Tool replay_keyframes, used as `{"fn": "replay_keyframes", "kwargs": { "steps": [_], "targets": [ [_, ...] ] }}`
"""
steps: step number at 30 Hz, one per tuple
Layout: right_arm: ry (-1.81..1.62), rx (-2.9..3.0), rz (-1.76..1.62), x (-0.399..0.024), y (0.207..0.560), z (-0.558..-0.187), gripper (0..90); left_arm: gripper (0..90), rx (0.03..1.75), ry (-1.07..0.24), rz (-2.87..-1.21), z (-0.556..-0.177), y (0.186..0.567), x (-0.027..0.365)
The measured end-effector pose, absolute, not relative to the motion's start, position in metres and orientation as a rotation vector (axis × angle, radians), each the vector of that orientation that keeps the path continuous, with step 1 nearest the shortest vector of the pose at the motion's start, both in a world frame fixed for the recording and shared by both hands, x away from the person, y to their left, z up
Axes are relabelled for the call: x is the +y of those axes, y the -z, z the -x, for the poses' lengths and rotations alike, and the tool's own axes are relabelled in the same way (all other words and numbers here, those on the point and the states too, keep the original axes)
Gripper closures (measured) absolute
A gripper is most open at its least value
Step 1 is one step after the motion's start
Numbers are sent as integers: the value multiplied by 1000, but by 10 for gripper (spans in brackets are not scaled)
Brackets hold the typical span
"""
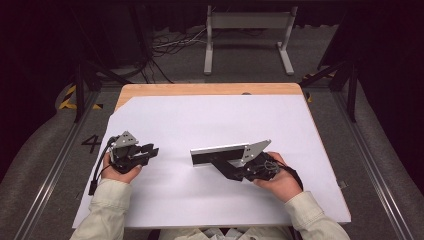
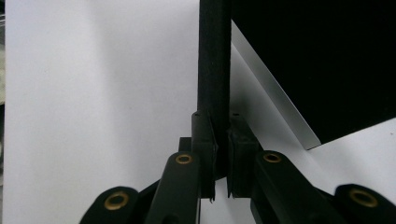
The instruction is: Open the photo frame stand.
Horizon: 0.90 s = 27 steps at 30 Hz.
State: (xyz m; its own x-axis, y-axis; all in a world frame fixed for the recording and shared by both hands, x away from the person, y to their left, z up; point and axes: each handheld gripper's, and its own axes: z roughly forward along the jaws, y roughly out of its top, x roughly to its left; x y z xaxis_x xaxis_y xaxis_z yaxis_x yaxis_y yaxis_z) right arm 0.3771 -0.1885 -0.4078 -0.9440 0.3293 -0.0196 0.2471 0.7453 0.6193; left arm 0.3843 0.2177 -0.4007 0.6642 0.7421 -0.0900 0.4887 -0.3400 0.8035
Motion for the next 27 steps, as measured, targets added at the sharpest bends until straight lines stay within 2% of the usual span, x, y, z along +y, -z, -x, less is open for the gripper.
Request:
{"fn": "replay_keyframes", "kwargs": {
  "steps": [11,17,27],
  "targets": [
    [-998,2773,-509,-195,400,-374,726,688,936,-358,-2015,-386,401,212],
    [-1013,2738,-519,-203,389,-369,705,704,905,-343,-2028,-387,400,203],
    [-1042,2651,-616,-233,375,-365,711,814,859,-334,-2040,-393,406,182]
  ]
}}
